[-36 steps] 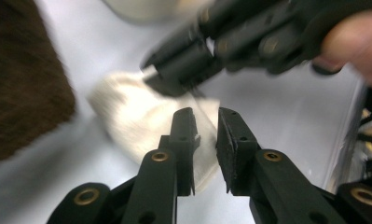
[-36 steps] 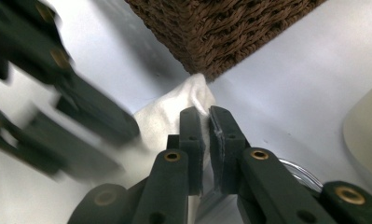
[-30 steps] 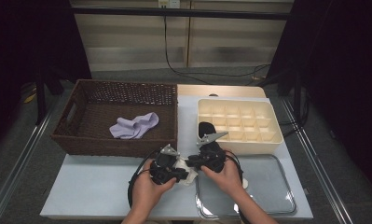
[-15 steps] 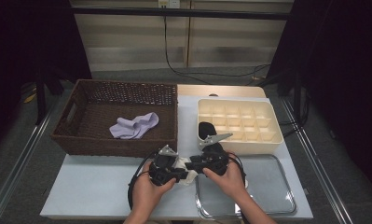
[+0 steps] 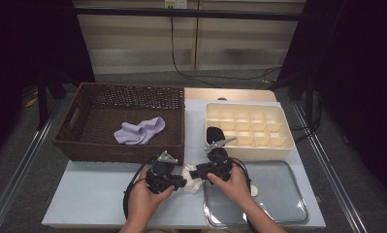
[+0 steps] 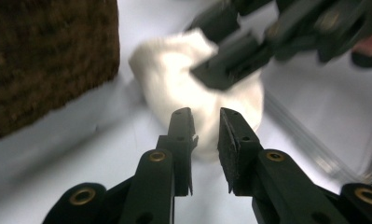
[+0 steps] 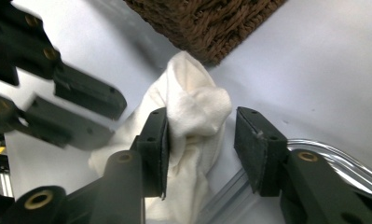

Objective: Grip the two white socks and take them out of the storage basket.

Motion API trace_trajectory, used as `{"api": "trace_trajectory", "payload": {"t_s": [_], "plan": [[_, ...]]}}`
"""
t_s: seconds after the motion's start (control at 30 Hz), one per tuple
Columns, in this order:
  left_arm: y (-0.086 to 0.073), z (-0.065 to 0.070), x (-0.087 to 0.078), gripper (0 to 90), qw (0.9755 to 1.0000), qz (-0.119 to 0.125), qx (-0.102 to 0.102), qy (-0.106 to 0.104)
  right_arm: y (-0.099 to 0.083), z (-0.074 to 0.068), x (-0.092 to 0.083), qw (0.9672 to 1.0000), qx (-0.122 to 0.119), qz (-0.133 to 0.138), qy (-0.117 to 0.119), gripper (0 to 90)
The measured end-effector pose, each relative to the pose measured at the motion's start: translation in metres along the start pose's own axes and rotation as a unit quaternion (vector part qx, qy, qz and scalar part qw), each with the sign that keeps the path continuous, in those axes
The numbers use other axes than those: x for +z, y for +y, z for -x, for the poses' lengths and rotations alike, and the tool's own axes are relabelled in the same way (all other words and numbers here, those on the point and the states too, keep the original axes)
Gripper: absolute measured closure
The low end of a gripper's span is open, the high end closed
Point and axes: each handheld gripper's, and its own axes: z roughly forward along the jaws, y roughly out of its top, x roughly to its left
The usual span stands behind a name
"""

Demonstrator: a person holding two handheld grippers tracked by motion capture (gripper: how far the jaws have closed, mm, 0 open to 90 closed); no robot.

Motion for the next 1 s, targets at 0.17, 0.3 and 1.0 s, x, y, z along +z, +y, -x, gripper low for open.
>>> {"api": "trace_trajectory", "payload": {"t_s": [0.17,0.3,1.0], "plan": [[-0.001,0.0,0.001,75.8,1.0,-0.004,0.005,0.002,-0.004,0.006,0.005,0.9994,0.025,0.008,0.023,54.5],[-0.001,0.002,0.003,76.4,1.0,-0.003,0.007,0.002,-0.003,0.006,0.006,0.9991,0.03,0.007,0.029,57.1],[-0.01,-0.01,-0.015,60.1,0.9994,0.031,0.008,0.013,0.006,0.001,-0.008,0.9976,0.052,-0.008,0.044,78.9]]}}
